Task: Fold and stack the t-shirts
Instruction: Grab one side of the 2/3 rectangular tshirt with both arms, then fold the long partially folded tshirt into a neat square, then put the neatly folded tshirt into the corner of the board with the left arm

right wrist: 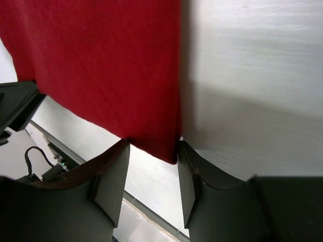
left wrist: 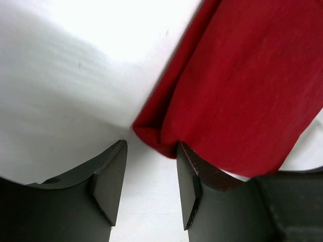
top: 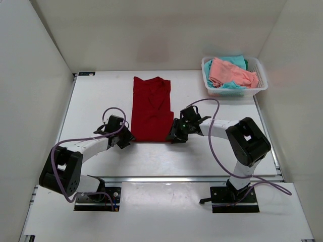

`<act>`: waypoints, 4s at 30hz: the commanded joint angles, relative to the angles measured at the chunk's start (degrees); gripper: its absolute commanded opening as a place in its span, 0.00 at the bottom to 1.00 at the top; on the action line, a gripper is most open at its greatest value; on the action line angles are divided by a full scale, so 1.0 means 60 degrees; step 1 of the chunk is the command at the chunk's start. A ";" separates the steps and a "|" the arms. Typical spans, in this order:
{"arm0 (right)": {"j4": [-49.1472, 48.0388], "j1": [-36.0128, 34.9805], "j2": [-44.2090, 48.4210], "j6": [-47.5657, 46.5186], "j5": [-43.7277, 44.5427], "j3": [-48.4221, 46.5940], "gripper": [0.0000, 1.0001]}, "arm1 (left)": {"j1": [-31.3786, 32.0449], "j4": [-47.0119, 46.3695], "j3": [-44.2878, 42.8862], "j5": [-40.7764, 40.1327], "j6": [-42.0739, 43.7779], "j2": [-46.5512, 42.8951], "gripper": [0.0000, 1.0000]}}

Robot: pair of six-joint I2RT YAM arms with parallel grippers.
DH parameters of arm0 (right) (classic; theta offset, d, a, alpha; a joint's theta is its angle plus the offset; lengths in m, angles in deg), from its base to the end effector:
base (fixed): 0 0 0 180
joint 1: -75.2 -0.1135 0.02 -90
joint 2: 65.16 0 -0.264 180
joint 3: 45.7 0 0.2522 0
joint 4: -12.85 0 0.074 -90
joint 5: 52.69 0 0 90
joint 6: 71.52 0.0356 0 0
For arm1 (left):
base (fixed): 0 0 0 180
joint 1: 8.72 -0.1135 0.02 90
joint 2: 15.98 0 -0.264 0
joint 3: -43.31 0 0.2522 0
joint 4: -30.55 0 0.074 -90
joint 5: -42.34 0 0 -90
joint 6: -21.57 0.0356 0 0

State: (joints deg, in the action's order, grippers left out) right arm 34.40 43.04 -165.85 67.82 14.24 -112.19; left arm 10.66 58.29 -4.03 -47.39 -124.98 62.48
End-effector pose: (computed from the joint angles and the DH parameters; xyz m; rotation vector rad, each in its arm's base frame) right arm 0.2784 0.1915 0.1429 0.2422 2.7729 0.9882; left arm 0.2261 -0.0797 0.1480 -0.8519 2.5390 -0.4640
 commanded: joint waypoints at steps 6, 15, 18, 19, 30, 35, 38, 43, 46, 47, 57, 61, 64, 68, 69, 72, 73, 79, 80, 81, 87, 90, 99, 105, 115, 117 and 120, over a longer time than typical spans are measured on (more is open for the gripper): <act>-0.0317 -0.0352 -0.0256 0.0244 0.0139 0.0117 0.18 | 0.0242 -0.0395 0.0251 -0.0558 -0.0433 0.0268 0.42; 0.0735 -0.0556 0.0811 -0.0664 0.0271 0.0847 0.00 | 0.0227 0.1184 0.0586 -0.0529 0.0153 -0.0782 0.00; 0.1117 -0.0878 0.1924 -0.0855 0.0329 0.1594 0.01 | 0.0593 0.2238 0.1200 -0.0383 -0.0167 -0.2215 0.00; 0.1292 -0.1068 0.2435 -0.0827 0.0358 0.1987 0.00 | 0.0811 0.2618 0.1522 -0.0266 -0.0285 -0.2627 0.00; 0.3446 -0.1730 0.5954 -0.0912 -0.0153 0.3297 0.00 | 0.0902 0.6209 0.1984 0.0805 -0.2206 -0.7746 0.00; 0.4486 -0.0458 0.5533 -0.1893 -0.1003 0.1864 0.00 | 0.0844 0.6124 -0.0505 0.0483 -0.0771 -0.5842 0.00; 0.5188 0.0100 0.4802 -0.2596 -0.1326 0.0515 0.00 | 0.0639 0.5830 -0.1912 0.0526 0.0034 -0.4292 0.00; 0.6186 0.0921 0.2753 -0.3579 -0.1604 -0.2660 0.01 | 0.0068 0.5201 -0.3615 0.1038 0.0475 -0.2329 0.00; 0.6347 0.1185 0.1929 -0.3799 -0.1736 -0.3922 0.00 | -0.0196 0.4849 -0.4406 0.1111 0.0695 -0.1186 0.00; 0.6362 0.1331 0.1420 -0.3843 -0.1649 -0.4202 0.00 | -0.0386 0.4732 -0.4698 0.1097 0.0739 -0.0862 0.00; 0.6596 0.2634 -0.3401 -0.4166 -0.1999 -0.9664 0.00 | -0.1896 0.3283 -0.8491 0.1302 0.1046 0.4187 0.00; 0.7035 0.3147 -0.6152 -0.3786 -0.1971 -1.3627 0.26 | -0.2144 0.2958 -1.1547 0.2266 0.1207 0.6825 0.35; 0.7285 0.3339 -0.6891 -0.3420 -0.1737 -1.5453 0.35 | -0.2190 0.3018 -1.2814 0.2519 0.1645 0.7329 0.53; 0.6613 0.3281 -0.5578 -0.3769 -0.1254 -1.3588 0.37 | -0.2263 0.2915 -1.1562 0.2181 0.2071 0.6715 0.60; 0.6263 0.3237 -0.5254 -0.3843 -0.1151 -1.3174 0.37 | -0.2321 0.2799 -1.1266 0.2152 0.2116 0.6366 0.60; 0.5836 0.3163 -0.3803 -0.4209 -0.0757 -1.1358 0.39 | -0.2351 0.2636 -0.9640 0.2094 0.2568 0.5691 0.61; 0.5864 0.3091 -0.3322 -0.4442 -0.0668 -1.1179 0.39 | -0.2350 0.2680 -0.9028 0.1934 0.2860 0.5515 0.61; 0.6377 0.3338 -0.1400 -0.4855 -0.0373 -0.9890 0.41 | -0.1780 0.2489 -0.7834 0.0835 0.3755 0.5160 0.66; 0.6450 0.3324 -0.1036 -0.4927 -0.0403 -0.9526 0.40 | -0.1591 0.2533 -0.8067 0.0587 0.4003 0.5379 0.66; 0.6407 0.3411 -0.0684 -0.4870 -0.0389 -0.9145 0.40 | -0.1400 0.2751 -0.8403 0.0323 0.3991 0.5555 0.67; 0.6157 0.3851 0.0608 -0.4606 -0.0593 -0.7576 0.40 | -0.0624 0.3251 -0.9446 -0.0031 0.4225 0.6655 0.71; 0.6638 0.4202 0.0653 -0.4693 -0.0929 -0.7952 0.40 | -0.0345 0.3791 -0.9767 -0.0031 0.4284 0.7254 0.72; 0.7375 0.5344 0.0052 -0.5045 -0.2159 -1.0240 0.41 | 0.0330 0.8055 -1.3519 -0.2155 0.5163 0.9906 0.59; 0.7168 0.5990 0.0199 -0.4913 -0.2484 -1.0240 0.40 | -0.0064 0.8757 -1.3914 -0.2198 0.5106 1.0229 0.00; 0.7343 0.5874 0.1458 -0.5104 -0.2337 -0.8381 0.40 | -0.2876 0.9082 -1.5363 -0.4190 0.5308 1.0594 0.00; 0.7431 0.5771 0.1648 -0.5089 -0.2381 -0.8074 0.40 | -0.3708 0.9023 -1.6369 -0.4279 0.5456 1.1048 0.00; 0.7898 0.5552 0.1722 -0.5104 -0.2484 -0.8087 0.40 | -0.4297 0.9038 -1.7703 -0.3884 0.5587 1.2014 0.00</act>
State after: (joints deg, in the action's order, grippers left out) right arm 80.32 77.51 -158.39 37.85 0.49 -160.65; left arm -11.75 112.56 -105.10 -67.74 -93.03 130.25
